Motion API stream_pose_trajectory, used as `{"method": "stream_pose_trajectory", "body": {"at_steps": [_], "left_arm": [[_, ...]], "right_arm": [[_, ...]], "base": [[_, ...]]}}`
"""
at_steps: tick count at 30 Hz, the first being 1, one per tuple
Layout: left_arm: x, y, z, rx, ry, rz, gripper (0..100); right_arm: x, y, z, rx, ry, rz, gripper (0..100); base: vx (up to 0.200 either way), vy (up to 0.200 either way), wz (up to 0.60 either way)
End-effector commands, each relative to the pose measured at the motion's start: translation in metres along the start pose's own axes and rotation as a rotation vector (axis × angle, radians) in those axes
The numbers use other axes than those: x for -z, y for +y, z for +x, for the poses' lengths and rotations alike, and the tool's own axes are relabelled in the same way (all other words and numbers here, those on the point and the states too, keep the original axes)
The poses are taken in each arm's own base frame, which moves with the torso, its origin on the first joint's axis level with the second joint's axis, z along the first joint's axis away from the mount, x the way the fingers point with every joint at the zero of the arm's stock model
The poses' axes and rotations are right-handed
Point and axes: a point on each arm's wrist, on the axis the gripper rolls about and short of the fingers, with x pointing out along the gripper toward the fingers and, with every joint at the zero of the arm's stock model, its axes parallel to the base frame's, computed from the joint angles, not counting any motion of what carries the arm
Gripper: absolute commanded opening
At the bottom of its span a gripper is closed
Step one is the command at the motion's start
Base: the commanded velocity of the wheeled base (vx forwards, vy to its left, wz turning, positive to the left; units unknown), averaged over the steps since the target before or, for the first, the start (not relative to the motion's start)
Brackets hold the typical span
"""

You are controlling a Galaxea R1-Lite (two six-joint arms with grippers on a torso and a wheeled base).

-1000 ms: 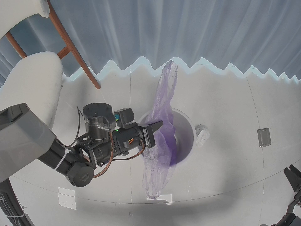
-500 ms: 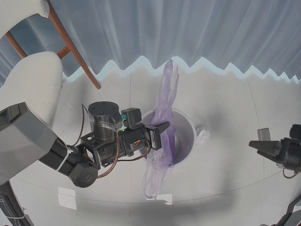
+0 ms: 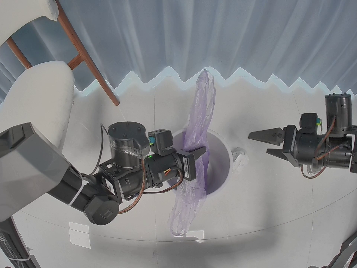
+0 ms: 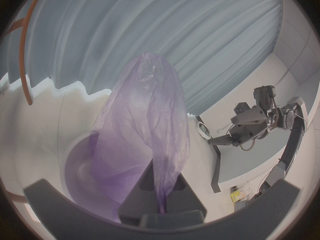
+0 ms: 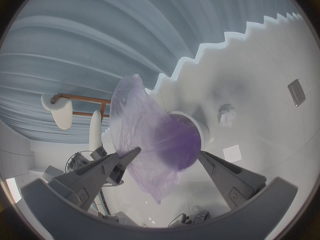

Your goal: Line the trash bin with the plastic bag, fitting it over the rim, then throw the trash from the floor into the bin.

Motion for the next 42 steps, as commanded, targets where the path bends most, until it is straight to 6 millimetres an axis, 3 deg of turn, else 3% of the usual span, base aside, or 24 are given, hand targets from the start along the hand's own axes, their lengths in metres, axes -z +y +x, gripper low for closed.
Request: {"method": "stream_pose_trajectory", "body": {"at_steps": [1,7,16,30,41,42], "left_arm": [[0.002,0.0,0.001,0.001,0.005,-0.001,0],[0.003,-0.002,0.002,0.006,0.009,0.0,0],[0.007,-0.002,0.005,0.006,0.018,-0.002,0],[0.007,-0.003,0.004,0.01,0.016,0.0,0],[0.009,-0.006,0.004,0.016,0.024,0.006,0],[0.009,-0.006,0.004,0.016,0.024,0.006,0]], "right_arm": [[-0.012,0.002,0.036,0.017,0.014,-0.002,100],[-0.027,0.014,0.064,0.011,-0.016,-0.021,100],[-0.026,0.03,0.09,-0.013,-0.006,-0.052,100],[-0.019,0.017,0.115,0.037,0.026,-0.078,100],[-0.02,0.003,0.147,0.086,-0.108,-0.096,100],[-0.02,0.003,0.148,0.084,-0.108,-0.097,0]], "base": [[0.0,0.0,0.0],[0.0,0.0,0.0],[0.0,0.0,0.0],[0.0,0.0,0.0],[0.0,0.0,0.0],[0.0,0.0,0.0]]}}
